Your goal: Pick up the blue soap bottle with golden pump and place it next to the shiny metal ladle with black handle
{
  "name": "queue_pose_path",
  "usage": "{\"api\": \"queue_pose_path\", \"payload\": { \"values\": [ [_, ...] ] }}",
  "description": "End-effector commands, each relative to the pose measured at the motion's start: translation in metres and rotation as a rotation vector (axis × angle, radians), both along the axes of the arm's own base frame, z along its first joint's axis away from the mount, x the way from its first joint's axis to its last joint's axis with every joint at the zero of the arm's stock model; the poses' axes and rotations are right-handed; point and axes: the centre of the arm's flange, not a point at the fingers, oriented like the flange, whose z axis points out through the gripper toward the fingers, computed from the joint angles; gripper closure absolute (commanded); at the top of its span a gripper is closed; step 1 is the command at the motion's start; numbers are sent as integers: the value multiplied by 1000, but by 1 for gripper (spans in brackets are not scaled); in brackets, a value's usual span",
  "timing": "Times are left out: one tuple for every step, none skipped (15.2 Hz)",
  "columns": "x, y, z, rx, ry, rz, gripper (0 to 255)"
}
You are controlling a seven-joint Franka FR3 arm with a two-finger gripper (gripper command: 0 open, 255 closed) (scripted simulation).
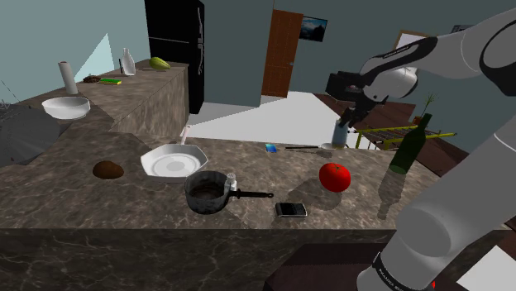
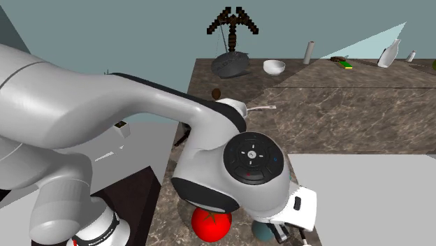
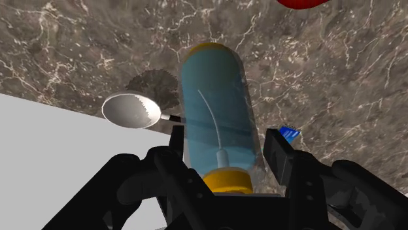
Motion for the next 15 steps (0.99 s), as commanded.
{"api": "queue_pose_path", "payload": {
  "values": [
    [0,0,-11,-1,0,0,255],
    [0,0,-16,-1,0,0,255],
    [0,0,-22,-1,0,0,255],
    [0,0,-27,-1,0,0,255],
    [0,0,-32,-1,0,0,255],
    [0,0,-38,-1,0,0,255],
    [0,0,-43,-1,0,0,255],
    [0,0,-48,-1,0,0,255],
    [0,0,-53,-1,0,0,255],
    [0,0,-59,-1,0,0,255],
    [0,0,-64,-1,0,0,255],
    [0,0,-69,-1,0,0,255],
    [0,0,-75,-1,0,0,255],
    [0,0,-80,-1,0,0,255],
    [0,0,-85,-1,0,0,255]
  ]
}}
